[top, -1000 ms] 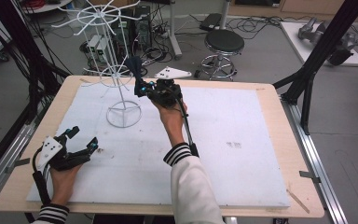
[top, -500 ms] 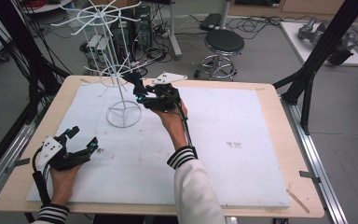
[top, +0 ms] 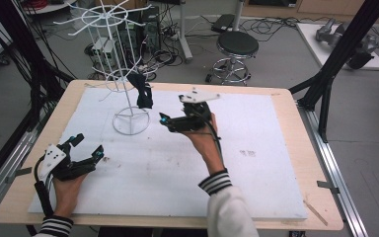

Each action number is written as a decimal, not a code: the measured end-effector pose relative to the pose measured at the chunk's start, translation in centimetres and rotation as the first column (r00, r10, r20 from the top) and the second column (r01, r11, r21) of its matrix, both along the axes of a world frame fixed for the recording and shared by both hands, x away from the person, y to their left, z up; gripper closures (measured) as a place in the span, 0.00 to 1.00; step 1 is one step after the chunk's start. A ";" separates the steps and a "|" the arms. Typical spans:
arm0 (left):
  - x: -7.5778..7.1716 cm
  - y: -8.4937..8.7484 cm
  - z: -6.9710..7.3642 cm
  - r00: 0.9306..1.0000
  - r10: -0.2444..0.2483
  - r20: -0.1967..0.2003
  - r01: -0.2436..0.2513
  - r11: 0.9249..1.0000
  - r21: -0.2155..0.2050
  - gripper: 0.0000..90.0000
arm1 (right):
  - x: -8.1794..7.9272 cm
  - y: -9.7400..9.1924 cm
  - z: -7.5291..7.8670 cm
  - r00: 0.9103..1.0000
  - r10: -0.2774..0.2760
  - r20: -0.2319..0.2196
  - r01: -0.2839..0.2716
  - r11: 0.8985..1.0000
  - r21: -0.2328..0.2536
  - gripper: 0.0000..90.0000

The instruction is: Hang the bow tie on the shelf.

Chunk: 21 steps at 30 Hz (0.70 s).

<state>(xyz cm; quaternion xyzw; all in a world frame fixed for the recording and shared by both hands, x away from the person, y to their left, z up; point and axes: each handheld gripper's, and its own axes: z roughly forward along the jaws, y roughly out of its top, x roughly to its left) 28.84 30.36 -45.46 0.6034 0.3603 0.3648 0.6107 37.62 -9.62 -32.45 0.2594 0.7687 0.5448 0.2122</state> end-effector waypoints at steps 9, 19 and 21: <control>0.0 -0.1 0.0 1.000 0.003 0.002 -0.003 1.000 0.004 0.17 | -8.2 -12.1 -1.7 0.978 -0.180 0.108 0.173 0.983 0.068 0.12; -0.1 -0.1 0.0 1.000 0.012 0.010 -0.012 1.000 0.013 0.17 | -12.3 -18.5 -8.4 0.917 -0.361 0.169 0.316 0.917 0.241 0.12; -0.2 -0.1 0.0 1.000 0.011 0.006 -0.011 1.000 0.007 0.17 | -11.9 -18.7 -9.7 0.908 -0.390 0.154 0.345 0.903 0.255 0.12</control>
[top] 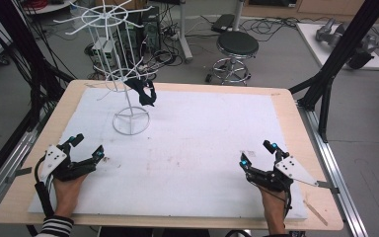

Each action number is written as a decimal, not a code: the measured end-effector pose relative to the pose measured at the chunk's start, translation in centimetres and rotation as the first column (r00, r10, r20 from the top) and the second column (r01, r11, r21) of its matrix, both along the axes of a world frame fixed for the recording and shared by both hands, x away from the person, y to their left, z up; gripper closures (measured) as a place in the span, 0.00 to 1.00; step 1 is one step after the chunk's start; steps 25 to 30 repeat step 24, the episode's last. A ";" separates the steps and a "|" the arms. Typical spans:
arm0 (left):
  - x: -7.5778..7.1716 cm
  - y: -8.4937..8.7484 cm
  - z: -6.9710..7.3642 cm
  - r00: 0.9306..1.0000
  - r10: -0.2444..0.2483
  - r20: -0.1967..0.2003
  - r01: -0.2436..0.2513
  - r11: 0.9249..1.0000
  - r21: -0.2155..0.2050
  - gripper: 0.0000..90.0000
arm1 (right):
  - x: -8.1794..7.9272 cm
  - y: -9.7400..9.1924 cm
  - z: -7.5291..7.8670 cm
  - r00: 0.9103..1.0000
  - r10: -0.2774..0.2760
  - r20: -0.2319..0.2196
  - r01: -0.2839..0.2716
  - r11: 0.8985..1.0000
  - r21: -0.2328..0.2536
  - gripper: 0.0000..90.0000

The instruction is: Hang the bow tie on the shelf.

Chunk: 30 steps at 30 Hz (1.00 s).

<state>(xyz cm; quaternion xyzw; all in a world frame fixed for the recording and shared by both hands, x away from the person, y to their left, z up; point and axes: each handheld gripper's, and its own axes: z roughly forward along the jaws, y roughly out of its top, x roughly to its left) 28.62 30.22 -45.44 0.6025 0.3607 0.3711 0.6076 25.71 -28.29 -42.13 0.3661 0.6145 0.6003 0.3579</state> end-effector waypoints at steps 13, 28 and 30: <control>-0.4 -0.2 0.0 1.000 0.000 0.002 0.000 1.000 0.001 0.17 | 0.5 0.5 -3.2 0.999 -0.028 -0.027 0.027 1.000 -0.006 0.12; -0.4 -0.2 0.0 1.000 0.000 -0.004 0.000 1.000 -0.003 0.17 | 0.4 0.6 -3.3 0.999 -0.029 -0.015 0.028 0.999 -0.021 0.12; -0.4 -0.2 0.0 1.000 0.000 -0.004 0.000 1.000 -0.003 0.17 | 0.4 0.6 -3.3 0.999 -0.029 -0.015 0.028 0.999 -0.021 0.12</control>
